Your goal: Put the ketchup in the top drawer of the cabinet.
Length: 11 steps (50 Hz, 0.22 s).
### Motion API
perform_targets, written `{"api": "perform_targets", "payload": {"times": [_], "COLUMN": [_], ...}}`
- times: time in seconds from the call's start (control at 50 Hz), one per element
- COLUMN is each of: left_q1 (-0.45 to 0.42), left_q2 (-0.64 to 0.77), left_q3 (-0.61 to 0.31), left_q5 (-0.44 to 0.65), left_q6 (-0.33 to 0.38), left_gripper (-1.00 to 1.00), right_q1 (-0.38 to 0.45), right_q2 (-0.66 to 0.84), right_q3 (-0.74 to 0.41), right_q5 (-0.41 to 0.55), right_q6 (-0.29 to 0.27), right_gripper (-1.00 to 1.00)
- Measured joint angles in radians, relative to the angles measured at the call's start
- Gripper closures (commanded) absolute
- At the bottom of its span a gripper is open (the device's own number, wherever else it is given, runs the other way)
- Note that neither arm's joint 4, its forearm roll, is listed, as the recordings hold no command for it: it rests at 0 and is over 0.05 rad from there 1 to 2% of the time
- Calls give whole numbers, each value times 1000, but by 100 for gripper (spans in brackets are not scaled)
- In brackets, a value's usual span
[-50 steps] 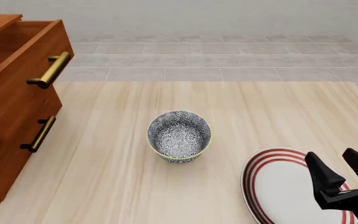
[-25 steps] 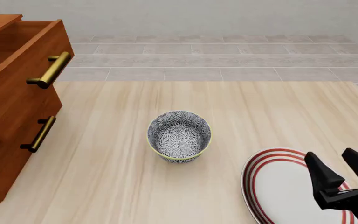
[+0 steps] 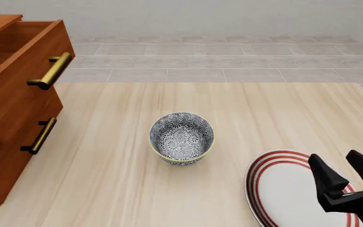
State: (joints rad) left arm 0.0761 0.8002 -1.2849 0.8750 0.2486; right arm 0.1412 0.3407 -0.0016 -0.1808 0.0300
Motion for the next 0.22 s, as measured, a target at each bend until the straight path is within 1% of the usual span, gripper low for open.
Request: {"api": "perform_targets", "payload": {"times": [0.22], "left_q1": [-49], "left_q2": [-83], "left_q3": [-6], "left_q5": [54], "left_q6": [8], "left_gripper": [-100], "right_q1": [0], "right_q2": [1], "right_q3": [0], "right_q5": [0], "right_q6": [-2], "right_gripper": [-100]}}
